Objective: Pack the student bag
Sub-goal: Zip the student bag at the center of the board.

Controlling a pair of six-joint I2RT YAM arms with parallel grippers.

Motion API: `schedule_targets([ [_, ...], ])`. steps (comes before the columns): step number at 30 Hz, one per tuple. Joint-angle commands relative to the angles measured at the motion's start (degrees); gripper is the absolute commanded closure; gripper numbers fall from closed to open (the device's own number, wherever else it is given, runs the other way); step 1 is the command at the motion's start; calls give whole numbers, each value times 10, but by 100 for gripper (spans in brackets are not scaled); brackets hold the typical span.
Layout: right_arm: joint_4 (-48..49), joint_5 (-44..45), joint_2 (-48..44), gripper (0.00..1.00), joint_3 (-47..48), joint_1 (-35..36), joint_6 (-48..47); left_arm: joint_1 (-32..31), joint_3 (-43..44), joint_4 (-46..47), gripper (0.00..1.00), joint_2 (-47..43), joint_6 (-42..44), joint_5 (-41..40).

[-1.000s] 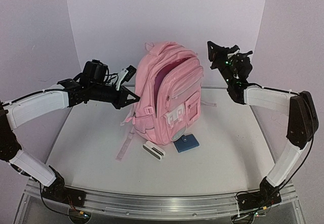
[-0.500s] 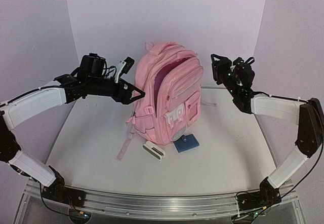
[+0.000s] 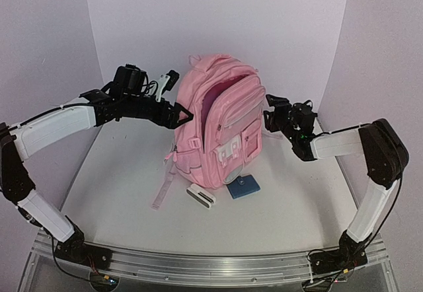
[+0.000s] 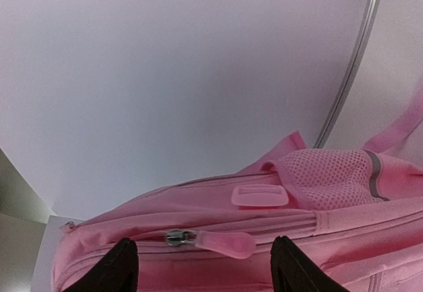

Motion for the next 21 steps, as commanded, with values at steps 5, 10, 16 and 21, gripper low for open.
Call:
schedule_targets([
  [5,79,-14,36,34,6,0,71,-1,28,-16,38,13,16,7],
  [10,112,-26,62,42,30,-1,88,-1,23,-15,62,12,24,32],
  [16,127,-25,74,51,51,-1,95,-2,19,-16,88,9,32,45],
  [21,131,-28,86,55,75,-1,97,-2,16,-17,97,4,38,49],
])
